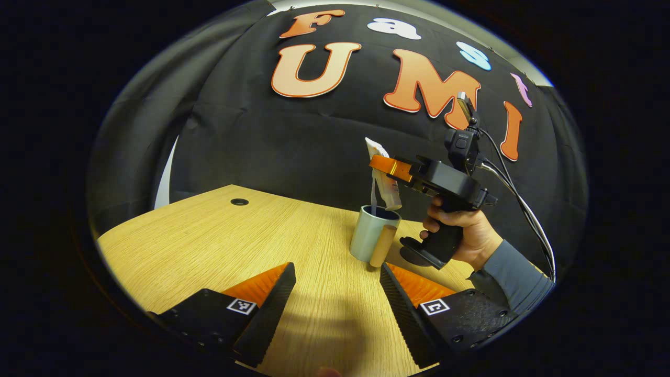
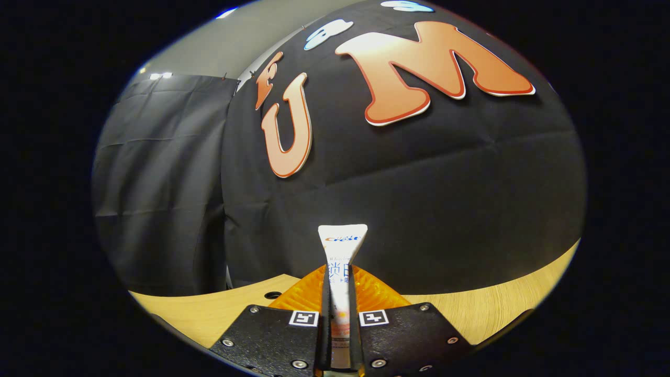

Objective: Put the toothbrush and toothpaste on the desktop into the cup, then pick up the cup and place it on the coaster on the desktop.

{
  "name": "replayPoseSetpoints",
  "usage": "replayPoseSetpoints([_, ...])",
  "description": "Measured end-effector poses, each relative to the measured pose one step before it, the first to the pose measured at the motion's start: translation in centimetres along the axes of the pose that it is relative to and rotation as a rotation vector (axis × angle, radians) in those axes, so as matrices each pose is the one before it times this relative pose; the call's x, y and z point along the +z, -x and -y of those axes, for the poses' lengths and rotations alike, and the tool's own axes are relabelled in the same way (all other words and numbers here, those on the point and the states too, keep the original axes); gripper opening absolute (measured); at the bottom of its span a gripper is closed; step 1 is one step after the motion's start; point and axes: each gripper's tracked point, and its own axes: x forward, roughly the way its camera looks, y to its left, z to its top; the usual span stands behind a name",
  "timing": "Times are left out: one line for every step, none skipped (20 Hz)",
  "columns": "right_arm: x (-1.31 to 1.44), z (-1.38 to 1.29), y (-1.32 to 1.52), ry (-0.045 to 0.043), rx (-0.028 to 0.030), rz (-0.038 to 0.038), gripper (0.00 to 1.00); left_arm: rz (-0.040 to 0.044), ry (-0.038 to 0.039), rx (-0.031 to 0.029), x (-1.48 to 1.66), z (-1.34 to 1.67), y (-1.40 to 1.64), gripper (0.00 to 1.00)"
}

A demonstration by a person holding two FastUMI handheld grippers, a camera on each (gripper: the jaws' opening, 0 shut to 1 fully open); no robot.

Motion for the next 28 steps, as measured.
replayPoseSetpoints([0.040, 0.090, 0.107, 0.00764, 0.00480, 0.00433, 0.14, -0.00511, 0.00278, -0.00276, 0.084, 0.037, 0.081, 0.97])
replayPoseSetpoints([0.034, 0.147, -0.161, 0.00178, -0.00349, -0.00241, 0.15, -0.00478, 0.00244, -0.00084, 0.004, -0.046, 0.011, 0.97])
replayPoseSetpoints([0.148, 0.080, -0.037, -0.00076, -0.00029, -0.00232, 0.17, -0.00421, 0.00088, 0.00094, -0.372, -0.079, -0.156, 0.97])
replayPoseSetpoints([-0.120, -0.053, 0.252, 0.00425, 0.00185, -0.00722, 0.18, -0.00437, -0.00095, 0.00091, -0.171, -0.046, -0.092, 0.98])
replayPoseSetpoints([0.153, -0.067, 0.210, 0.00474, 0.00710, -0.00738, 0.21, -0.00186, 0.00098, 0.00099, -0.211, -0.270, -0.125, 0.97])
replayPoseSetpoints([-0.200, -0.042, 0.244, 0.00254, 0.00368, -0.01323, 0.23, -0.00120, 0.00089, -0.00038, -0.104, -0.129, -0.117, 0.97])
replayPoseSetpoints([-0.132, -0.126, 0.147, -0.00095, 0.00815, -0.01701, 0.25, 0.00048, 0.00033, -0.00110, -0.123, -0.113, -0.245, 0.97])
replayPoseSetpoints([-0.252, -0.116, 0.516, 0.00692, 0.00871, -0.02173, 0.27, -0.00211, -0.00031, -0.00094, -0.117, -0.146, -0.192, 0.97])
replayPoseSetpoints([-0.346, -0.090, 0.500, 0.01547, 0.00858, -0.02717, 0.30, -0.00088, 0.00110, -0.00101, -0.206, -0.030, -0.113, 0.97])
replayPoseSetpoints([-0.365, -0.002, 0.519, 0.02357, 0.00427, -0.02431, 0.33, -0.00425, 0.00051, -0.00024, -0.186, 0.151, 0.098, 0.97])
replayPoseSetpoints([0.098, 0.175, 0.588, 0.02221, 0.00217, -0.00957, 0.37, -0.00391, 0.00213, 0.00029, -0.240, 0.049, -0.121, 0.97])
replayPoseSetpoints([0.275, 0.428, 0.650, 0.01971, -0.00372, -0.00688, 0.37, -0.00585, 0.00239, 0.00052, -0.190, -0.084, -0.187, 0.97])
replayPoseSetpoints([0.539, 0.364, 0.540, 0.00670, -0.00758, 0.00443, 0.38, -0.00402, 0.00131, 0.00119, -0.123, -0.036, -0.067, 0.97])
replayPoseSetpoints([0.554, 0.317, 0.611, 0.00014, -0.00664, 0.00714, 0.38, -0.00488, -0.00026, 0.00097, -0.060, 0.054, 0.126, 0.97])
replayPoseSetpoints([0.574, 0.215, 0.609, -0.00322, -0.00476, 0.00501, 0.39, -0.00408, -0.00173, 0.00267, 0.206, 0.068, 0.121, 0.98])
replayPoseSetpoints([0.396, 0.184, 0.603, -0.00524, -0.00348, 0.00685, 0.41, 0.00022, 0.00089, -0.00143, 0.344, 0.209, 0.015, 0.97])
replayPoseSetpoints([0.573, 0.210, 0.744, -0.00091, -0.00625, 0.00564, 0.47, 0.00076, 0.00124, 0.00368, 0.502, 0.078, 0.059, 0.97])
replayPoseSetpoints([0.526, 0.306, 0.808, 0.00225, -0.01055, 0.00625, 0.51, 0.00338, -0.00268, 0.00219, 0.258, 0.075, 0.208, 0.97])
replayPoseSetpoints([0.655, 0.463, 0.906, 0.00467, -0.01565, 0.00651, 0.58, -0.00106, -0.00327, 0.00751, 0.433, -0.029, 0.233, 0.97])
replayPoseSetpoints([0.683, 0.210, 0.920, 0.00342, -0.00558, 0.01029, 0.66, 0.00564, -0.00227, 0.00281, 0.449, 0.095, 0.079, 0.97])
replayPoseSetpoints([0.794, 0.229, 0.995, 0.00087, -0.00760, 0.01390, 0.63, 0.00059, -0.00499, 0.00066, 0.476, 0.194, 0.132, 0.97])
replayPoseSetpoints([0.881, 0.387, 0.998, -0.00194, -0.01034, 0.01603, 0.70, 0.00118, -0.00690, -0.00270, 0.615, 0.232, -0.069, 0.97])
replayPoseSetpoints([0.883, 0.327, 0.888, -0.00481, -0.01100, 0.01412, 0.75, 0.00431, -0.00991, 0.00166, 0.811, 0.314, 0.025, 0.97])
replayPoseSetpoints([0.872, 0.373, 1.046, -0.01065, -0.01222, 0.01757, 0.77, 0.00641, -0.01154, -0.00415, 0.799, 0.477, -0.127, 0.97])
replayPoseSetpoints([0.723, 0.462, 0.893, -0.01126, -0.01932, 0.00973, 0.80, 0.00814, -0.00774, -0.00994, 0.883, 0.455, -0.124, 0.97])
replayPoseSetpoints([0.441, 0.525, 0.843, -0.00689, -0.02233, 0.00493, 0.80, 0.00782, -0.00381, -0.02111, 0.738, 0.563, -0.333, 0.97])
replayPoseSetpoints([0.476, 0.406, 1.008, -0.00084, -0.01652, 0.00352, 0.82, -0.01366, -0.00432, -0.00539, 0.367, 0.305, -0.433, 0.97])
replayPoseSetpoints([0.527, 0.424, 0.955, 0.00299, -0.01335, 0.00735, 0.82, -0.00465, -0.01104, -0.00390, 0.291, 0.296, -0.403, 0.97])
